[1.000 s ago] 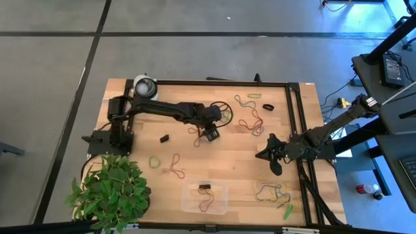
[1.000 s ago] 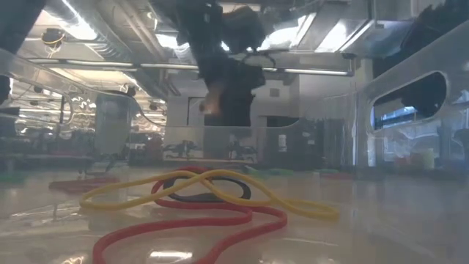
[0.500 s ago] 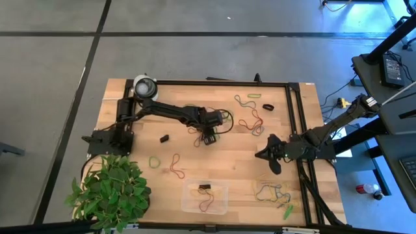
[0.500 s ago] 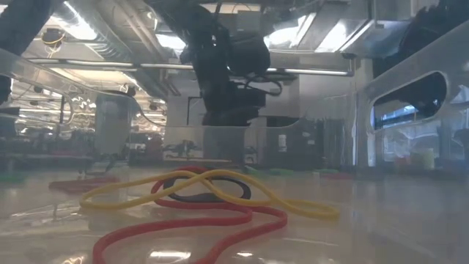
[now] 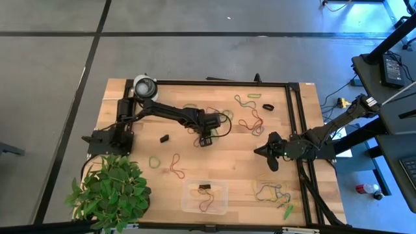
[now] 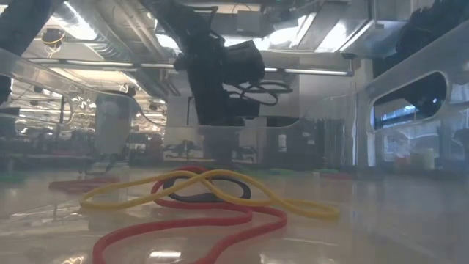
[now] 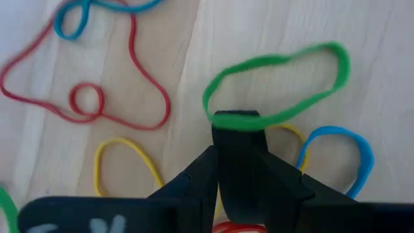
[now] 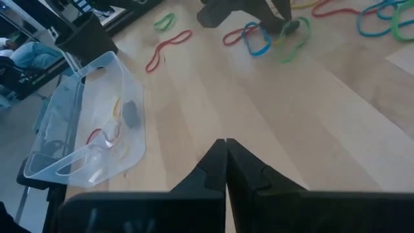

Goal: Pick and place rubber bands into bin
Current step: Put the black rubber band into the transparent bin, then put the blue rubber band into the transparent bin

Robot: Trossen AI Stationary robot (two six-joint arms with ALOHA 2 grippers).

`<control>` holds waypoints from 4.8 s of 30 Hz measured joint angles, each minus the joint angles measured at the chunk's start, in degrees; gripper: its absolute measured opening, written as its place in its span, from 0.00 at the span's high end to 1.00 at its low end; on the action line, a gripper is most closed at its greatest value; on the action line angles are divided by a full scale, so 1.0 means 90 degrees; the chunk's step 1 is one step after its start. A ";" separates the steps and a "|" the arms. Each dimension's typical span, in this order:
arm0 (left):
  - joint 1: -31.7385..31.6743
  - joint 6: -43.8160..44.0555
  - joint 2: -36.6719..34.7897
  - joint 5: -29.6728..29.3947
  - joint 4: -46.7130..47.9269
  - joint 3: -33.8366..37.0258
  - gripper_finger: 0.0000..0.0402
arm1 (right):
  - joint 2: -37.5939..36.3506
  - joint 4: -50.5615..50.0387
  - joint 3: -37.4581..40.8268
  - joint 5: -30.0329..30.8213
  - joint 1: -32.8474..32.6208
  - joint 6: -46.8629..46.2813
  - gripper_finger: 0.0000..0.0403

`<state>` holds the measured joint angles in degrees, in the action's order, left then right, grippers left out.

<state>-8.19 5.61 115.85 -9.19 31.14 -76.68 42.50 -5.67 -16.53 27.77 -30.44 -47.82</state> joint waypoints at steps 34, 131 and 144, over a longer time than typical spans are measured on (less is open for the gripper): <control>0.0867 0.2249 -0.0110 -0.0606 0.2693 -0.2252 0.96 | -0.0146 -0.0597 -0.0002 -0.0427 -0.0002 0.1704 0.99; 0.3636 0.4945 0.1140 0.0109 0.4279 -0.5110 0.70 | -0.0138 -0.0920 -0.0002 -0.0447 -0.0001 0.1031 0.99; 0.2257 0.1794 -0.0321 0.0164 0.3578 -0.3360 1.00 | -0.0126 -0.0316 -0.0110 -0.0454 -0.0002 0.1014 0.99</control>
<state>12.13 21.75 112.97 -7.72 63.34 -106.92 41.37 -8.52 -17.53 23.68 -30.46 -38.70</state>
